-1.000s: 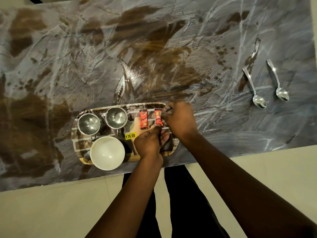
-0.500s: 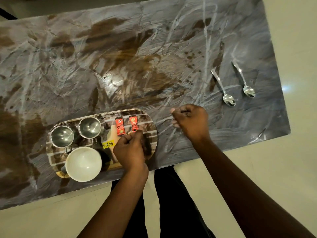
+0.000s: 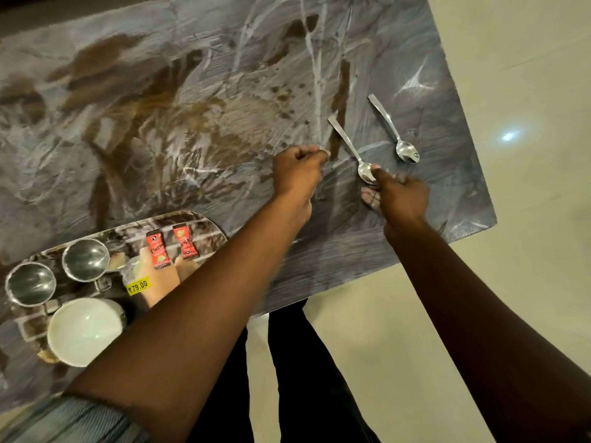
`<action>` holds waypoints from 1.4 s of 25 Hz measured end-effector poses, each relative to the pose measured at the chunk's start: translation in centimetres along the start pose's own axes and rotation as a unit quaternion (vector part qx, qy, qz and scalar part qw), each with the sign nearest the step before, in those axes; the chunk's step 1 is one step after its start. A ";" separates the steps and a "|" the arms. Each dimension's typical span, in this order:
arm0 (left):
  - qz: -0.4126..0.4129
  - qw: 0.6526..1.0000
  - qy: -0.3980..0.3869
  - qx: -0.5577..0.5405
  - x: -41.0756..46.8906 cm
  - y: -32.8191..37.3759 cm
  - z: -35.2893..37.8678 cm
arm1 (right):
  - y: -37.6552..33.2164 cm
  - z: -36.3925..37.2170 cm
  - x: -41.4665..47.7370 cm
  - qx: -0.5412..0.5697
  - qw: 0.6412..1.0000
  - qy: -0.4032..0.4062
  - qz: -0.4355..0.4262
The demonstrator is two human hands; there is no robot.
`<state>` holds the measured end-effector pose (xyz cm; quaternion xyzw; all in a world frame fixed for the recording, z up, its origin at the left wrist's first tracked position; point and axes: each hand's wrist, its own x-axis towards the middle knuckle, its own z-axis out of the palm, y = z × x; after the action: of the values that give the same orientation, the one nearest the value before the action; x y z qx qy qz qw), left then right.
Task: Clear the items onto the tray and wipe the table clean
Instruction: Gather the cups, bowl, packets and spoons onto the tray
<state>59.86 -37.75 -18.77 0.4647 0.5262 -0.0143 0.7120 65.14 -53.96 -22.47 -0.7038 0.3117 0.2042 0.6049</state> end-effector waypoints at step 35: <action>-0.093 0.873 0.313 -0.363 -8.5 -11.6 -24.3 | 11.8 11.7 -19.3 -0.467 0.807 -0.243 -0.268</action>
<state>32.27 -31.81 -20.12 0.1028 0.7306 0.2574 0.6240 44.14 -39.69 -20.34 -0.8841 -0.1797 0.3194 0.2900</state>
